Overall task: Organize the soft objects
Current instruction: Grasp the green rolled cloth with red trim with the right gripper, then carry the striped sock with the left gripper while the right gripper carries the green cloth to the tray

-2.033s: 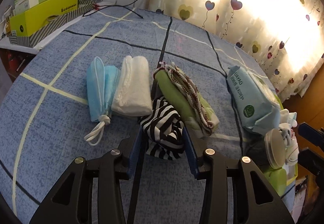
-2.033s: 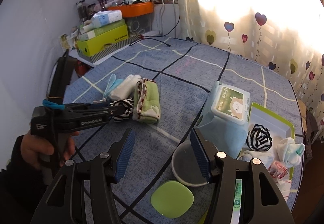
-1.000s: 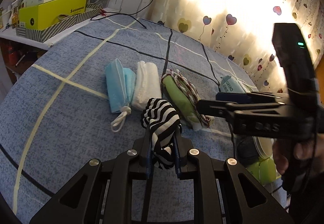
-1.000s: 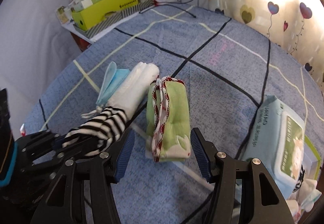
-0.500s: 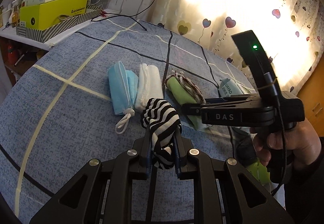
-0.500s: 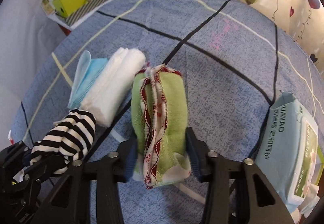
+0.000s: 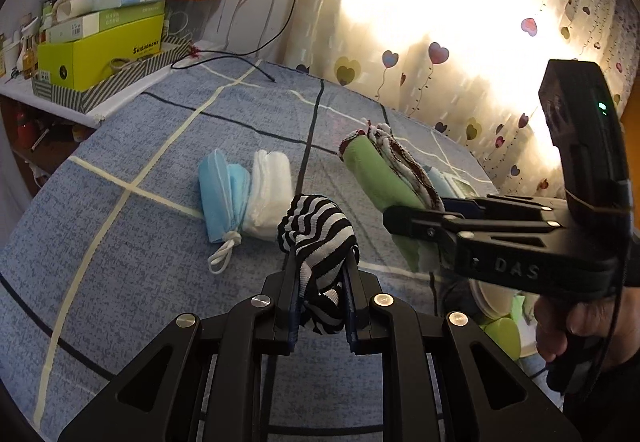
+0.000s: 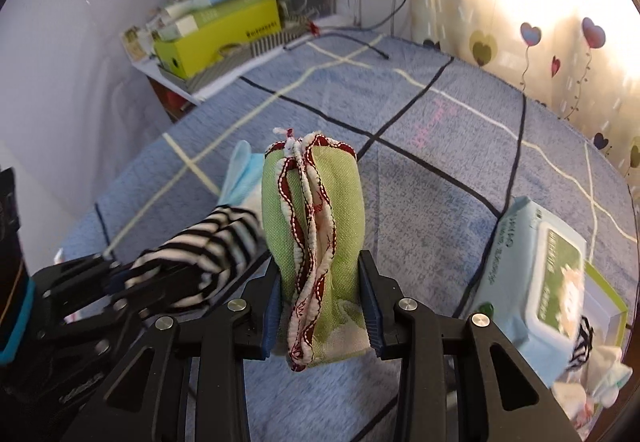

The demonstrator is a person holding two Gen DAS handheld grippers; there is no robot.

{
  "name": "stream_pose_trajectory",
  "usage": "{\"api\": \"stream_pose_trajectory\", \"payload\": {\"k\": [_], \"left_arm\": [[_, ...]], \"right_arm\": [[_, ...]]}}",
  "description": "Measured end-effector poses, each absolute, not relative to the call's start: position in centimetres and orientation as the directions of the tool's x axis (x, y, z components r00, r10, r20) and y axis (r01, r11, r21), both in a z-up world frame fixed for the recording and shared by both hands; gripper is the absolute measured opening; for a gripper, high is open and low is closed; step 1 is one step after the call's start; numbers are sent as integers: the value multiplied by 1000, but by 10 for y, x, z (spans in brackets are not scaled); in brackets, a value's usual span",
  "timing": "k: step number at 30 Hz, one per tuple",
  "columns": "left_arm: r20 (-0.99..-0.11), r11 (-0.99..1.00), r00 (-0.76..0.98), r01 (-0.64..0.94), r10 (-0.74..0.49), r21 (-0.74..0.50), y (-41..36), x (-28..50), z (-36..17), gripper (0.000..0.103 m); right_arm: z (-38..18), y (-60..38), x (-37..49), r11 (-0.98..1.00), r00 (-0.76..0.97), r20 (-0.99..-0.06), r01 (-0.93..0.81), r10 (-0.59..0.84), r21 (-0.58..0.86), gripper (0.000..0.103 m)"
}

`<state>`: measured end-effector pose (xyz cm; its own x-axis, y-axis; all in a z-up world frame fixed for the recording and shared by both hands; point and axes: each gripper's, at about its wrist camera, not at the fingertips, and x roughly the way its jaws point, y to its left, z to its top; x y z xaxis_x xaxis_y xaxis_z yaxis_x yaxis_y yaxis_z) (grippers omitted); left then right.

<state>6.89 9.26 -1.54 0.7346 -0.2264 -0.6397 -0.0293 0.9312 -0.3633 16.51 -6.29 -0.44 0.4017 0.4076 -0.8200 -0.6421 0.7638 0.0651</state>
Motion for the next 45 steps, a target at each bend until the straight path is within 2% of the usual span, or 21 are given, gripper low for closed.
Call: {"api": "stream_pose_trajectory", "payload": {"k": [19, 45], "left_arm": [[-601, 946, 757, 69, -256, -316, 44, 58, 20, 18], [-589, 944, 744, 183, -315, -274, -16, 58, 40, 18]], "right_arm": [[42, -133, 99, 793, 531, -703, -604, 472, 77, 33], [58, -204, 78, 854, 615, -656, -513, 437, 87, 34]]}}
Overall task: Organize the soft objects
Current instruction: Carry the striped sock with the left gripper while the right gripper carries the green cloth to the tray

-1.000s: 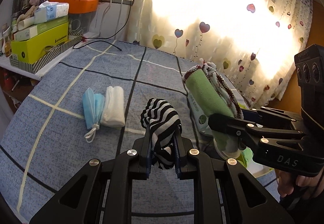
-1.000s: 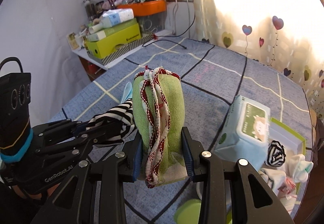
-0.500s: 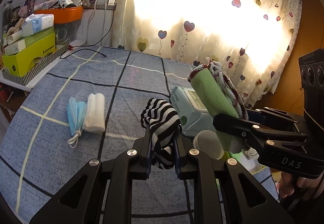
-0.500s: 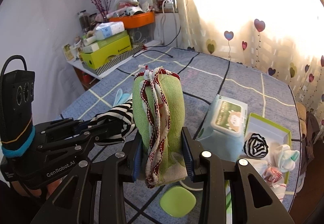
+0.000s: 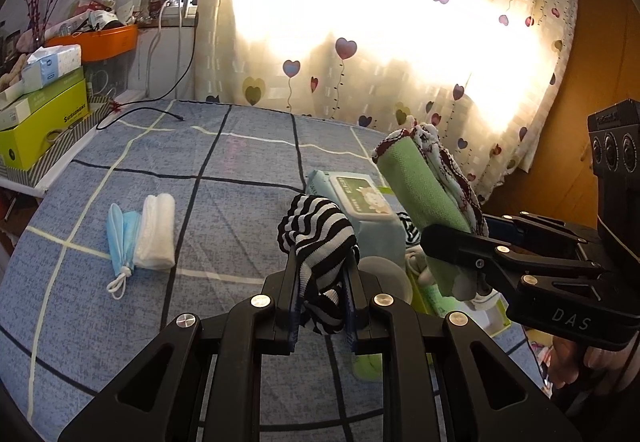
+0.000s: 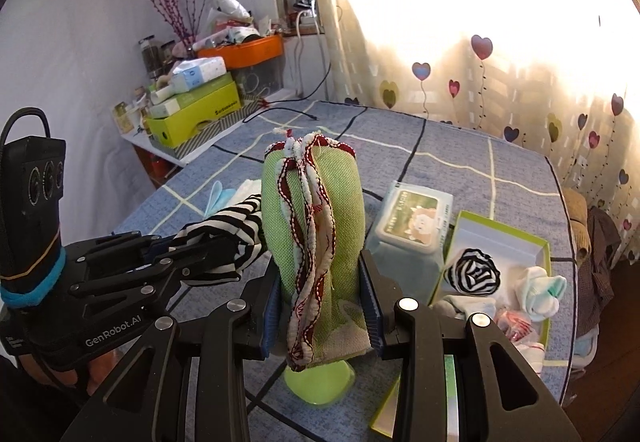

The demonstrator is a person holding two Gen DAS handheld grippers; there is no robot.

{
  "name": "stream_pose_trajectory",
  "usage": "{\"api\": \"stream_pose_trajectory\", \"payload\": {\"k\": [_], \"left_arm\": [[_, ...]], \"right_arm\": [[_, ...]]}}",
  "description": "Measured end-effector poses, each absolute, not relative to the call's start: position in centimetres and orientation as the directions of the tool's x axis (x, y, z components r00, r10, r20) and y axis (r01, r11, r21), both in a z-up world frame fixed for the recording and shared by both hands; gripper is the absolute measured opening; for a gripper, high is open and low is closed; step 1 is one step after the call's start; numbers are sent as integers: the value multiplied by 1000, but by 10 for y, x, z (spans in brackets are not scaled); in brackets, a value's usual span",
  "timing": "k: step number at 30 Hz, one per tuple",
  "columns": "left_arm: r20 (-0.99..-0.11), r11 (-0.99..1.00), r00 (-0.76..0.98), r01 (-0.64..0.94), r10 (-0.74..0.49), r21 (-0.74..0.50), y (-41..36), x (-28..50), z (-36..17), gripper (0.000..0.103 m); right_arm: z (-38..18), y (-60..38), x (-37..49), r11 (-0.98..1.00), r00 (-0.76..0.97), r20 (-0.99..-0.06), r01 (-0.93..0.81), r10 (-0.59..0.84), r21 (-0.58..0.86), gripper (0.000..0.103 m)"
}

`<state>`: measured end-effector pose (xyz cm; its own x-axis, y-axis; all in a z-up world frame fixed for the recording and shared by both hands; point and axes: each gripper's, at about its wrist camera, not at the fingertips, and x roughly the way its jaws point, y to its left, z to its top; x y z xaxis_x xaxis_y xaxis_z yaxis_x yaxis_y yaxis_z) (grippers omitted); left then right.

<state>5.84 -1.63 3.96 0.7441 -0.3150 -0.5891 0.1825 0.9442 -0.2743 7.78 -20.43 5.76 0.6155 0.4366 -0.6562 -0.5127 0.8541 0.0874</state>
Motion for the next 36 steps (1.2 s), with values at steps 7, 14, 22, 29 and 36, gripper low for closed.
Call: {"api": "stream_pose_trajectory", "payload": {"k": [7, 14, 22, 29, 36], "left_arm": [[-587, 937, 734, 223, -343, -268, -35, 59, 43, 18], [-584, 927, 720, 265, -374, -265, -53, 59, 47, 18], [-579, 914, 707, 312, -407, -261, -74, 56, 53, 18], [-576, 902, 695, 345, -431, -258, -90, 53, 58, 18], [-577, 890, 679, 378, -453, -254, -104, 52, 59, 18]], "right_arm": [[60, -225, 70, 870, 635, -647, -484, 422, 92, 34], [60, -246, 65, 890, 655, -642, -446, 399, 99, 34], [62, -271, 58, 908, 676, -636, -406, 373, 101, 34], [66, -300, 51, 932, 707, -622, -347, 335, 108, 34], [64, -328, 47, 952, 727, -621, -281, 293, 121, 34]]}}
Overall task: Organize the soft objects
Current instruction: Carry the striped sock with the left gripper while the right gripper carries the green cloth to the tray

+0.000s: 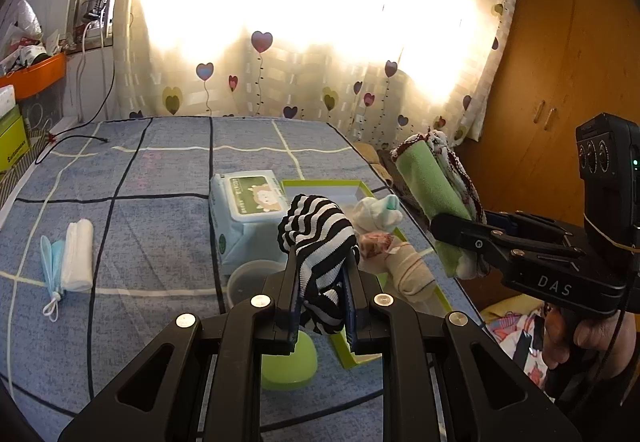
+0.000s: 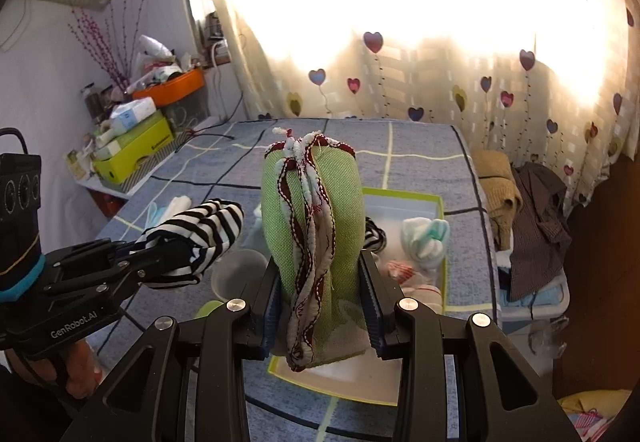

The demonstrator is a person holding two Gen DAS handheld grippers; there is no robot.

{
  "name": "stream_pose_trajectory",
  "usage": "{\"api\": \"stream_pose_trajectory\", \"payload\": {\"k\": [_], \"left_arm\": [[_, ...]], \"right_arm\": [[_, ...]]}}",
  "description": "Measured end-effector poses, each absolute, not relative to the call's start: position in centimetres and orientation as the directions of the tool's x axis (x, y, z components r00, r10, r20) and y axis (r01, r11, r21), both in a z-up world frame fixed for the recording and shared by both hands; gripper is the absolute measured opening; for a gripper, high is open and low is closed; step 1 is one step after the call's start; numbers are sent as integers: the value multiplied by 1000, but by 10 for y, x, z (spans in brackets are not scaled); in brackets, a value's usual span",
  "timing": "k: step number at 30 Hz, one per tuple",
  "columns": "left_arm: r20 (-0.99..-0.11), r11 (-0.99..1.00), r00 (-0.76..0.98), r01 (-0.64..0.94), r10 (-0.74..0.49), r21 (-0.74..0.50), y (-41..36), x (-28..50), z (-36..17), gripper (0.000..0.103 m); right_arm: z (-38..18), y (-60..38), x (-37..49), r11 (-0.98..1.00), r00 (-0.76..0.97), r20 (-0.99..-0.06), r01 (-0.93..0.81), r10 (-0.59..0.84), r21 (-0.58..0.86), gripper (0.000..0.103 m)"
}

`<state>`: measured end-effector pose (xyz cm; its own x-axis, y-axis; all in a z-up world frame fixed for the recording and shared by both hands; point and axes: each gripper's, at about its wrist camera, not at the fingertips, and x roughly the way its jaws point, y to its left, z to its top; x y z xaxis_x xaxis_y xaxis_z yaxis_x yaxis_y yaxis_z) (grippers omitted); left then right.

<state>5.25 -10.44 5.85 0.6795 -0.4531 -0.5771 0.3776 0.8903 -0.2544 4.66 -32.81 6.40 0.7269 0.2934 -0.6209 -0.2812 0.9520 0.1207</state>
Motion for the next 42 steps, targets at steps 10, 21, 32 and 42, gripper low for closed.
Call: {"api": "stream_pose_trajectory", "payload": {"k": [10, 21, 32, 42], "left_arm": [[-602, 874, 639, 410, -479, -261, -126, 56, 48, 18], [-627, 860, 600, 438, -496, -261, -148, 61, 39, 18], [-676, 857, 550, 446, -491, -259, -172, 71, 19, 18], [-718, 857, 504, 444, -480, -261, -186, 84, 1, 18]], "right_arm": [[50, -344, 48, 961, 716, -644, -242, 270, 134, 34], [35, -355, 52, 965, 700, -666, -217, 258, 146, 34], [14, -369, 61, 964, 670, -694, -196, 265, 178, 34], [-9, -376, 70, 962, 628, -728, -186, 273, 200, 34]]}}
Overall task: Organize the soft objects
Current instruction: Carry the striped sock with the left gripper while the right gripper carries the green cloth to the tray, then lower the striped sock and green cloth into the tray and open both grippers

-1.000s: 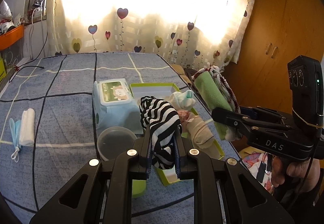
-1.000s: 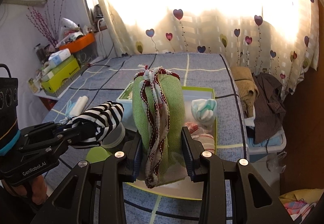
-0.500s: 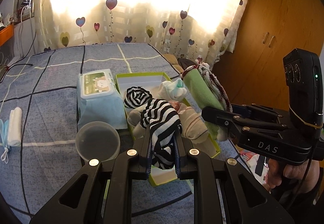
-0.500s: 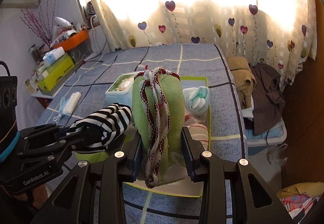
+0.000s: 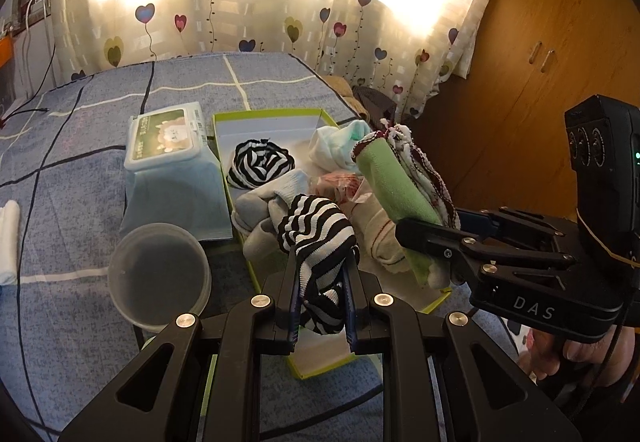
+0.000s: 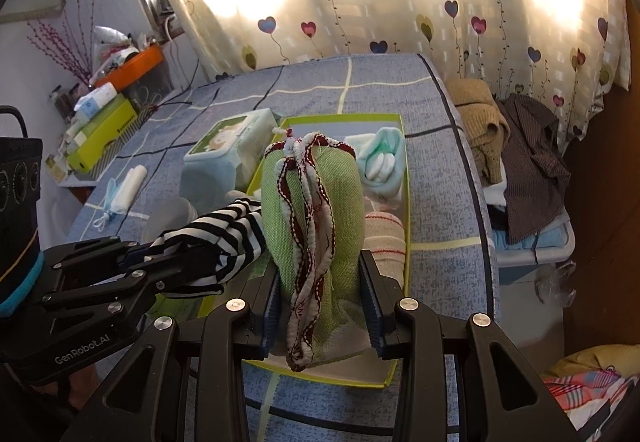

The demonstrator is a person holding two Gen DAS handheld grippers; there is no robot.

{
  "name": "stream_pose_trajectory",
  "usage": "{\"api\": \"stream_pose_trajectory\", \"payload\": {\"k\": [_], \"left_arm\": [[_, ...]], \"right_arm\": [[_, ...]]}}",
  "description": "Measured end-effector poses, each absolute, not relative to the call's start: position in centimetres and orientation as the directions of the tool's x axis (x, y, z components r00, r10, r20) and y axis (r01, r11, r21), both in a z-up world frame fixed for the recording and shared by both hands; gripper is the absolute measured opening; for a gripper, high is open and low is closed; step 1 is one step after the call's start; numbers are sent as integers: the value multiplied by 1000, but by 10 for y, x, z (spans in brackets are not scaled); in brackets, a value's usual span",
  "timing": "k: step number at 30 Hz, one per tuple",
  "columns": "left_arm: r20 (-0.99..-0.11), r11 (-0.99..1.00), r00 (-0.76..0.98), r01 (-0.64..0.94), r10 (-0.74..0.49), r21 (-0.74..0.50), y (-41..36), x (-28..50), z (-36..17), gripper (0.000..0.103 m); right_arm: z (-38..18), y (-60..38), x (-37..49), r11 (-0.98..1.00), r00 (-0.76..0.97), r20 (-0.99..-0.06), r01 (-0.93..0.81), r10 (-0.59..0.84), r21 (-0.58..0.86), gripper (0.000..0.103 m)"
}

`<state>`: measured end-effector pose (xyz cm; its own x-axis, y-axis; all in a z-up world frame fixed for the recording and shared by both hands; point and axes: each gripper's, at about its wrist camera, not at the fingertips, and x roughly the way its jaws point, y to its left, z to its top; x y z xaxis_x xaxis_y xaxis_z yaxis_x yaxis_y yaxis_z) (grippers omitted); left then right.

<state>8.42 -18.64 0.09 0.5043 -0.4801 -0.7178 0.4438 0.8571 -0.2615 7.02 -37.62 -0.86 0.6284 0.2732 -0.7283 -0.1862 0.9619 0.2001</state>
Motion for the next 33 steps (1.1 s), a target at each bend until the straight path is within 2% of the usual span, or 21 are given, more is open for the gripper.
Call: {"api": "stream_pose_trajectory", "payload": {"k": [13, 19, 24, 28, 33], "left_arm": [[-756, 854, 450, 446, -474, -270, -201, 96, -20, 18], [-769, 854, 430, 440, -473, -279, -201, 100, -26, 18], [-773, 850, 420, 445, -475, -280, -202, 102, -28, 23], [-773, 844, 412, 454, -483, -285, -203, 101, -28, 34], [-766, 838, 416, 466, -490, -284, -200, 95, -24, 38]], "right_arm": [[-26, -378, 75, 961, 592, -757, -186, 277, 206, 36], [-28, -375, 74, 959, 584, -762, -199, 281, 201, 40], [-26, -374, 71, 962, 591, -760, -202, 270, 185, 46], [-25, -369, 67, 961, 590, -762, -222, 266, 164, 49], [-20, -367, 61, 959, 601, -753, -235, 269, 155, 50]]}}
